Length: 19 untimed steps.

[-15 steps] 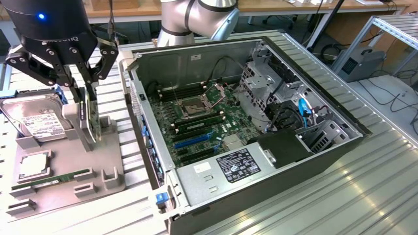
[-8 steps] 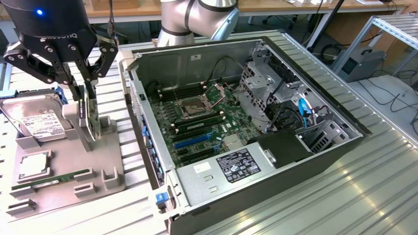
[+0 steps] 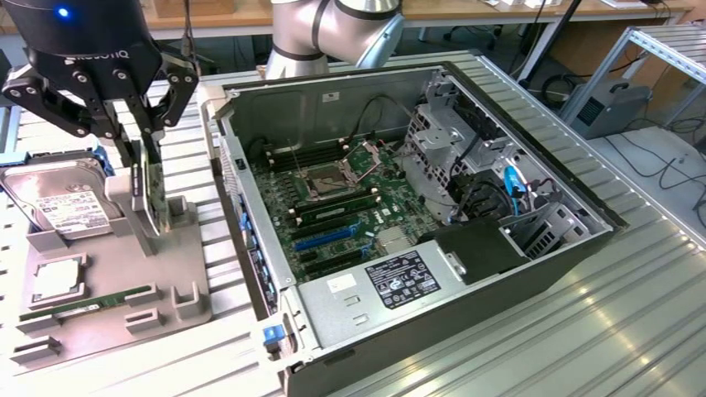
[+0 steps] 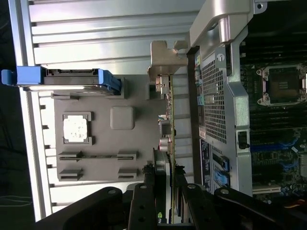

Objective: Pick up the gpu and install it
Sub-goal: 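Pick up the gpu and move the gpu toward the slot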

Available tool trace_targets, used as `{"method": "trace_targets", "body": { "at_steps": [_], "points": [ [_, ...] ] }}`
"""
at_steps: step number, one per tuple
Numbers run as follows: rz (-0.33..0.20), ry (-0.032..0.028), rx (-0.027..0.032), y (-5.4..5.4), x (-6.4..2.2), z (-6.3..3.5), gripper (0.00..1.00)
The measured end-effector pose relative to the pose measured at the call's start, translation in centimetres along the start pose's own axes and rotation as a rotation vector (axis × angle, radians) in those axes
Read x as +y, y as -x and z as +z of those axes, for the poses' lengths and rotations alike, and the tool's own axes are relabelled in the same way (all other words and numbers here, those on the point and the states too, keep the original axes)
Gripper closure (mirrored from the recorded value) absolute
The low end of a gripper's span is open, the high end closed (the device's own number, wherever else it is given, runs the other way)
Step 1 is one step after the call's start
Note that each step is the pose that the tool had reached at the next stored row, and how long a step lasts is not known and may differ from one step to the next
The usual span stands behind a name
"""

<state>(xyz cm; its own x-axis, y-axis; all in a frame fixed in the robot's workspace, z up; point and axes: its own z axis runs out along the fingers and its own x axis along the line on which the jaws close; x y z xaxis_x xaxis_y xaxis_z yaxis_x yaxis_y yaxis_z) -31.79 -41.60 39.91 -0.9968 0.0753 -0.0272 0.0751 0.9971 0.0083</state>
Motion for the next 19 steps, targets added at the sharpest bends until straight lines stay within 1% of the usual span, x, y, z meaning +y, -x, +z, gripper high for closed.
{"method": "trace_targets", "body": {
  "at_steps": [19],
  "points": [
    [0.000,0.0000,0.0000,0.03,0.01,-1.01,0.73]
  ]
}}
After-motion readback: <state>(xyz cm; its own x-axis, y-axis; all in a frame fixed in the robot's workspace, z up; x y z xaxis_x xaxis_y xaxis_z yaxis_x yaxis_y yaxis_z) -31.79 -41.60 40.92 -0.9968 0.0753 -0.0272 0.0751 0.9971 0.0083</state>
